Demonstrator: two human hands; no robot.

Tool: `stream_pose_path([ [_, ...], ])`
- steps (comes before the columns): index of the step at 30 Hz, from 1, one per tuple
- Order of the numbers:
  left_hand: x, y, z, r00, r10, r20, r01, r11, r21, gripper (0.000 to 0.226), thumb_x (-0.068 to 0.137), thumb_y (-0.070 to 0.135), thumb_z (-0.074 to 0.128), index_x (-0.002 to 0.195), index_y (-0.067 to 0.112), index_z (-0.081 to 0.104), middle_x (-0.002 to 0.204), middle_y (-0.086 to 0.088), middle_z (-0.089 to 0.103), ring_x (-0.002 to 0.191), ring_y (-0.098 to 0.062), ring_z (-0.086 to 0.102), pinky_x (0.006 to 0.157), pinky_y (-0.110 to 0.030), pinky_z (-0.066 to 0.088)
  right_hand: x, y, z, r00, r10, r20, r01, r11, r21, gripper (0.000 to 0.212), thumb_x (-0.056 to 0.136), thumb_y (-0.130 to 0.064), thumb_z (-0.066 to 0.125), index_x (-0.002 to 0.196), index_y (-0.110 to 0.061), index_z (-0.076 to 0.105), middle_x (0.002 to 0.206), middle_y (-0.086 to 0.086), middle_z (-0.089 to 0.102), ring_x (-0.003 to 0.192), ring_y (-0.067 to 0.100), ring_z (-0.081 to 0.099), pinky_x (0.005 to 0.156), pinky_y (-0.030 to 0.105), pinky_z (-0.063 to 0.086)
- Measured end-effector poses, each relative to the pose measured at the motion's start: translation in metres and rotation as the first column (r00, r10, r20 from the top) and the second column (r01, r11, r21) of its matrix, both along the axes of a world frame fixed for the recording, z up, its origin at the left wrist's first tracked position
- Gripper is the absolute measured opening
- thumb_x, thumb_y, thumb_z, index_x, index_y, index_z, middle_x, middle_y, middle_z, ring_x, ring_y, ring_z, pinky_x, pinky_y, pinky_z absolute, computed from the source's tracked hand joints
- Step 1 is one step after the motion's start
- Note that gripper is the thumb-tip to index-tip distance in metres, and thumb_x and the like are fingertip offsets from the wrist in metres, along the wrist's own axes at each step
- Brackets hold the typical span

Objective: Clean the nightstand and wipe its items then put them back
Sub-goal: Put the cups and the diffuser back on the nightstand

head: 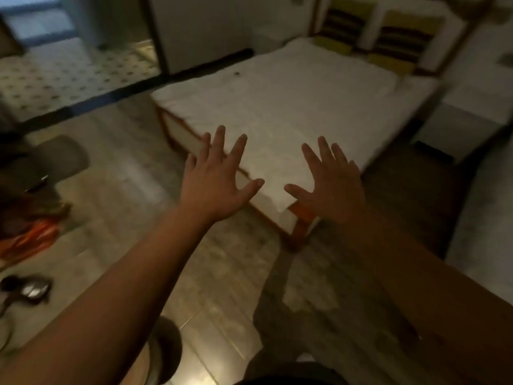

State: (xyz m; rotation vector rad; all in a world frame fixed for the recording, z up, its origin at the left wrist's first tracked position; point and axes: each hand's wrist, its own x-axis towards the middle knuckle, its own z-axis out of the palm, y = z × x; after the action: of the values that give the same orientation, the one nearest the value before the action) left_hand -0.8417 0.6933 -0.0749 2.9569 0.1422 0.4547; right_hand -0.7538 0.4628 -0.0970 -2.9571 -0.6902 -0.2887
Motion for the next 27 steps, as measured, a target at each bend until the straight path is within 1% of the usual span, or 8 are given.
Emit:
stream_pose_path([
  [2,0.053,-0.074,0.005,0.989,-0.145,-0.015,0.145,0.989,0.004,0.085,0.078,0.082,0.023,0.148,0.038,0.001,0.159,-0.007,-0.003,0.145,-0.033,-0.001,0.108,-0.061,0.02,0.02,-0.083,0.005,0.986,-0.169,-0.002,0.169,0.985,0.011,0.095,0.071,-0.09,0.012,0.148,-0.036,0.0,0.16,0.004,0.0,0.146,0.032,0.005,0.11,0.062,0.017],
  [6,0.122,-0.183,0.008,0.952,-0.306,-0.005,0.306,0.952,0.001,0.085,0.079,0.081,0.022,0.148,0.036,0.001,0.159,-0.006,-0.004,0.145,-0.031,-0.001,0.109,-0.06,0.019,0.034,-0.203,0.018,0.934,-0.356,0.005,0.356,0.934,0.034,0.096,0.071,-0.088,0.021,0.148,-0.033,0.009,0.16,0.006,0.008,0.145,0.032,0.009,0.111,0.061,0.017],
  [9,0.166,-0.268,0.012,0.903,-0.429,0.012,0.429,0.903,-0.005,0.085,0.079,0.081,0.02,0.148,0.036,0.001,0.159,-0.006,-0.003,0.145,-0.03,0.0,0.108,-0.06,0.02,0.041,-0.293,0.028,0.877,-0.48,-0.006,0.48,0.876,0.044,0.097,0.069,-0.089,0.016,0.149,-0.035,0.004,0.16,0.003,0.0,0.146,0.029,0.002,0.112,0.06,0.014],
  [12,0.199,-0.337,0.014,0.852,-0.524,0.01,0.524,0.852,0.002,0.087,0.077,0.083,0.015,0.148,0.035,0.001,0.159,-0.006,-0.002,0.145,-0.03,0.001,0.109,-0.059,0.02,0.047,-0.359,0.033,0.815,-0.58,-0.014,0.58,0.814,0.04,0.097,0.069,-0.09,0.014,0.148,-0.037,-0.002,0.16,0.001,-0.004,0.146,0.028,-0.001,0.112,0.059,0.01],
  [15,0.225,-0.377,0.008,0.811,-0.585,0.007,0.585,0.811,0.025,0.089,0.075,0.085,0.01,0.148,0.035,0.001,0.159,-0.006,-0.002,0.145,-0.031,0.001,0.108,-0.06,0.019,0.055,-0.393,0.032,0.77,-0.639,-0.005,0.638,0.769,0.021,0.096,0.07,-0.089,0.015,0.148,-0.038,-0.004,0.16,0.002,-0.004,0.146,0.028,-0.002,0.112,0.059,0.011],
  [18,0.263,-0.403,0.002,0.781,-0.624,-0.002,0.624,0.78,0.045,0.088,0.076,0.085,0.01,0.148,0.036,-0.002,0.159,-0.005,-0.003,0.145,-0.03,0.0,0.108,-0.061,0.017,0.076,-0.413,0.027,0.724,-0.69,-0.022,0.69,0.723,0.042,0.096,0.069,-0.09,0.013,0.148,-0.037,-0.005,0.16,0.002,-0.005,0.146,0.03,-0.001,0.112,0.062,0.014],
  [23,0.338,-0.418,-0.003,0.752,-0.659,-0.028,0.659,0.749,0.071,0.089,0.075,0.085,0.01,0.148,0.036,-0.003,0.159,-0.006,-0.004,0.145,-0.031,0.0,0.108,-0.062,0.016,0.13,-0.421,0.019,0.653,-0.755,-0.048,0.757,0.653,0.033,0.095,0.071,-0.088,0.016,0.148,-0.036,-0.007,0.16,0.002,-0.009,0.146,0.03,-0.003,0.111,0.062,0.015],
  [27,0.385,-0.42,0.002,0.739,-0.674,-0.016,0.673,0.736,0.074,0.091,0.073,0.086,0.005,0.148,0.036,-0.003,0.159,-0.006,-0.003,0.145,-0.031,0.001,0.108,-0.061,0.018,0.166,-0.422,0.019,0.636,-0.769,-0.054,0.771,0.634,0.054,0.096,0.07,-0.088,0.015,0.148,-0.036,-0.006,0.16,0.002,-0.008,0.146,0.029,-0.002,0.111,0.062,0.015],
])
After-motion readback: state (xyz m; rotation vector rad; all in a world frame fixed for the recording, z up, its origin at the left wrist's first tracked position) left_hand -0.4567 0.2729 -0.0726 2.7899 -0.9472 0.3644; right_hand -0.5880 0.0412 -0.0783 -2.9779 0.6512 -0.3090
